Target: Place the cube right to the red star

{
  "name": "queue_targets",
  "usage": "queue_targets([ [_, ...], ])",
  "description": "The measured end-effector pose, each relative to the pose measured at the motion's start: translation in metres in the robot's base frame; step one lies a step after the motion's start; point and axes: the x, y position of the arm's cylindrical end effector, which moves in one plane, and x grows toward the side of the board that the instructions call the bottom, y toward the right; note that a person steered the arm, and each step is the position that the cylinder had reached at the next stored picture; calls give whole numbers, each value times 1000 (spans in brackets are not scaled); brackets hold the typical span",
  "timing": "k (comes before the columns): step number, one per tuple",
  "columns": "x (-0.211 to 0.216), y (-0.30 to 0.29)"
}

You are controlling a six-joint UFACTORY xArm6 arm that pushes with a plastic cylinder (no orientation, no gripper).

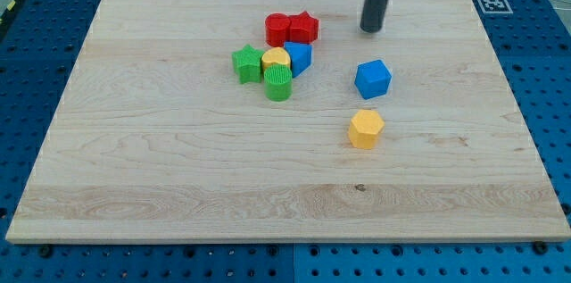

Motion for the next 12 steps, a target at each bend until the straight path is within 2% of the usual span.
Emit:
queue_targets([
  [1, 26, -3],
  [2, 27, -28],
  [4, 92, -53],
  [5, 111, -73],
  [6, 137, -47],
  [8, 135, 16],
  [12, 85, -19],
])
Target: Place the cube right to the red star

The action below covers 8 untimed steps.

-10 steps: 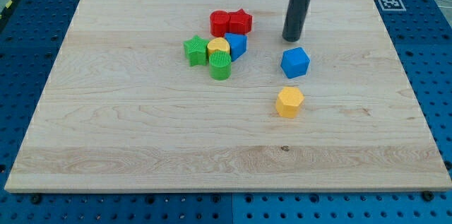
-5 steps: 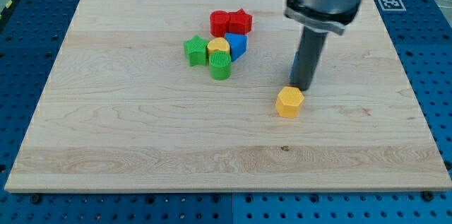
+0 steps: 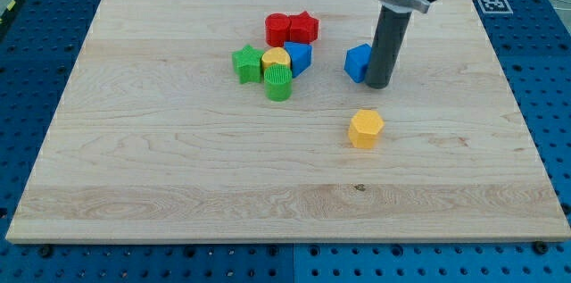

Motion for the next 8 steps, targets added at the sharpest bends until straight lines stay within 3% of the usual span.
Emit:
queue_targets([
  [2, -40, -37],
  [5, -87, -33],
  [7, -171, -33],
  [8, -183, -41],
])
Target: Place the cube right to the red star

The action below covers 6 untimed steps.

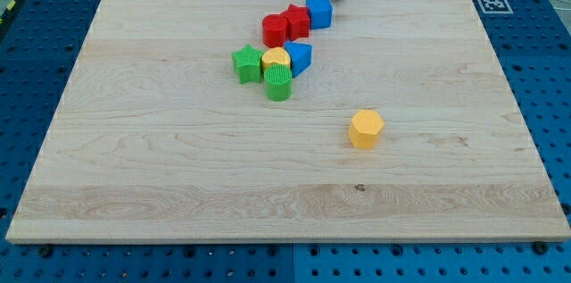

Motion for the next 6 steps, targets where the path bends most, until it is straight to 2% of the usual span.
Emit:
queue_targets([
  [1, 6, -19],
  [4, 53, -21],
  [5, 55, -31],
  [6, 24, -52],
])
